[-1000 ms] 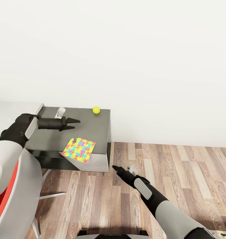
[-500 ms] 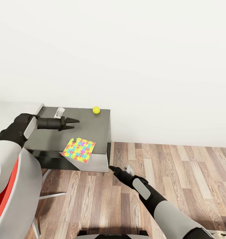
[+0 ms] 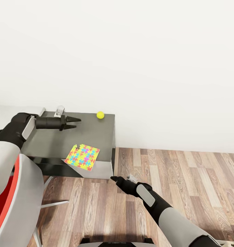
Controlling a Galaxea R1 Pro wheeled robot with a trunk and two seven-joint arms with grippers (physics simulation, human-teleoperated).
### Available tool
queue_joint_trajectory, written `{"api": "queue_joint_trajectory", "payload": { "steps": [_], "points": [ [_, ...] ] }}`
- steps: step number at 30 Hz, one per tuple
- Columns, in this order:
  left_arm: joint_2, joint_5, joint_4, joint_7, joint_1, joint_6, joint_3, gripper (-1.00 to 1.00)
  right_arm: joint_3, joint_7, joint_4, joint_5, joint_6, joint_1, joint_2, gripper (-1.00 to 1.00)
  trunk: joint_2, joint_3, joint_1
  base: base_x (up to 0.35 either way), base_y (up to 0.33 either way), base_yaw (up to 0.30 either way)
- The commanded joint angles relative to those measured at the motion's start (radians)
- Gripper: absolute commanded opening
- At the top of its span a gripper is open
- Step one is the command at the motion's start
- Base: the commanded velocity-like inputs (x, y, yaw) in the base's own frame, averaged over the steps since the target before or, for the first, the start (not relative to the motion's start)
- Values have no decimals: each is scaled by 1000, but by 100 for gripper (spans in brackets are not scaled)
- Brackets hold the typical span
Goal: Put all the toys in the child's room - the three board games (two on the bed and one on the table), the two jigsaw puzzles on the table, and the tennis ball on the table - inside the toy box on the table in the child's room.
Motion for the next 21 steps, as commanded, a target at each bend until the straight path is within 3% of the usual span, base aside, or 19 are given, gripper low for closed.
{"api": "queue_joint_trajectory", "payload": {
  "steps": [1, 17, 21],
  "points": [
    [4, 1, 0, -4, -3, 4, -4, 100, 2, -3, 0, -2, 2, -1, 0, 100, -2, -1, 1, 3, 2, 0],
    [26, 4, 0, -7, -10, 4, -5, 100, 1, -32, -1, -4, 3, -1, 0, 100, -2, -1, 1, 0, 0, 1],
    [39, 3, 0, -32, -10, 4, -6, 100, 4, -23, -6, -2, 0, -1, 7, 100, -2, -1, 1, 0, 0, 164]
  ]
}}
